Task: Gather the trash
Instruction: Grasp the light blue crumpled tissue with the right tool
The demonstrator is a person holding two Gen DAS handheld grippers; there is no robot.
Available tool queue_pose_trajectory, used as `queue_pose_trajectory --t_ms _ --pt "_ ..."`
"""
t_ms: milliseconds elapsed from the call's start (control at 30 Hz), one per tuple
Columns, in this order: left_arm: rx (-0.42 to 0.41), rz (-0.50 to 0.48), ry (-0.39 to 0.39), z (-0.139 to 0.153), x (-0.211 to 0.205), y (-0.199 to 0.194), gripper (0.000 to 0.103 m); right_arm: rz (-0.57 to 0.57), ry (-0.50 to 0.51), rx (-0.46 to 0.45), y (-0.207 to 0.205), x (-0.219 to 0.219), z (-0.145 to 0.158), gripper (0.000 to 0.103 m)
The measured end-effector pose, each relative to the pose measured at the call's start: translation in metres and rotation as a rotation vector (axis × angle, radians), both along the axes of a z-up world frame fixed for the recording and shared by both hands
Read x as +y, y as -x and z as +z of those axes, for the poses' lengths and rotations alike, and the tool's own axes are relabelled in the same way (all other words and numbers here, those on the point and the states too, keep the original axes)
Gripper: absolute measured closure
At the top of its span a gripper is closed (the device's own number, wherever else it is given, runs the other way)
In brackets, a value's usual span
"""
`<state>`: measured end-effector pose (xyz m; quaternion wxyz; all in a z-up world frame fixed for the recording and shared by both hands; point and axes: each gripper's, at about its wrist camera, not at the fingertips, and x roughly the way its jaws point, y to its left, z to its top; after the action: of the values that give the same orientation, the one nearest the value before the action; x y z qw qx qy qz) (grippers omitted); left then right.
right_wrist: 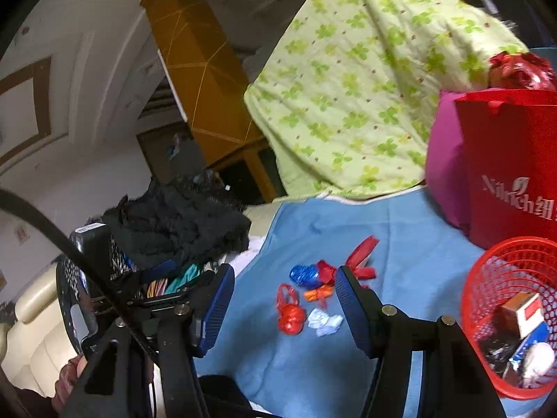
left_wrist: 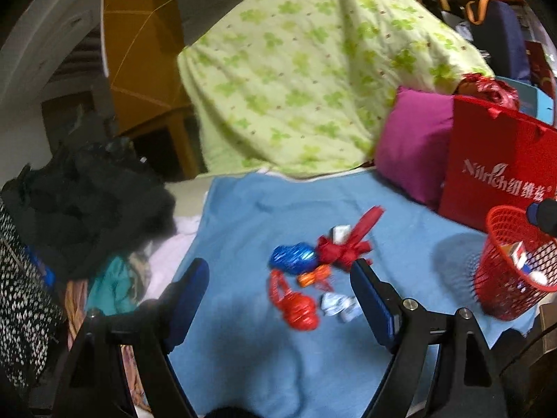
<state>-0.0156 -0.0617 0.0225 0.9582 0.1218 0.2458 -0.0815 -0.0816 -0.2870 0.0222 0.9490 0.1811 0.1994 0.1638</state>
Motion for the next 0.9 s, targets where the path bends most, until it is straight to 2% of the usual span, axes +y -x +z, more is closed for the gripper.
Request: queue_pose_trajectory --t_ms 167,433,667,900 --pt "0.089 0.089 -0.006 -0.036 0.05 -0.016 0.019 0.035 0.034 0.102 -0.031 0.021 -0.029 0.038" --pt "0.298 0.163 0.042 -0.101 0.095 -0.051 0.019 0.096 0.1 0.328 -0.11 0.048 -0.114 0.04" --pt "0.393 0.12 0.087 -0.13 0.081 -0.091 0.019 0.091 0.133 0.462 -0.18 0.063 -0.18 0.048" --pt "0.441 0.089 0.026 -0.156 0.046 -0.134 0.019 0.05 0.087 0.55 -0.226 0.05 -0.228 0.048"
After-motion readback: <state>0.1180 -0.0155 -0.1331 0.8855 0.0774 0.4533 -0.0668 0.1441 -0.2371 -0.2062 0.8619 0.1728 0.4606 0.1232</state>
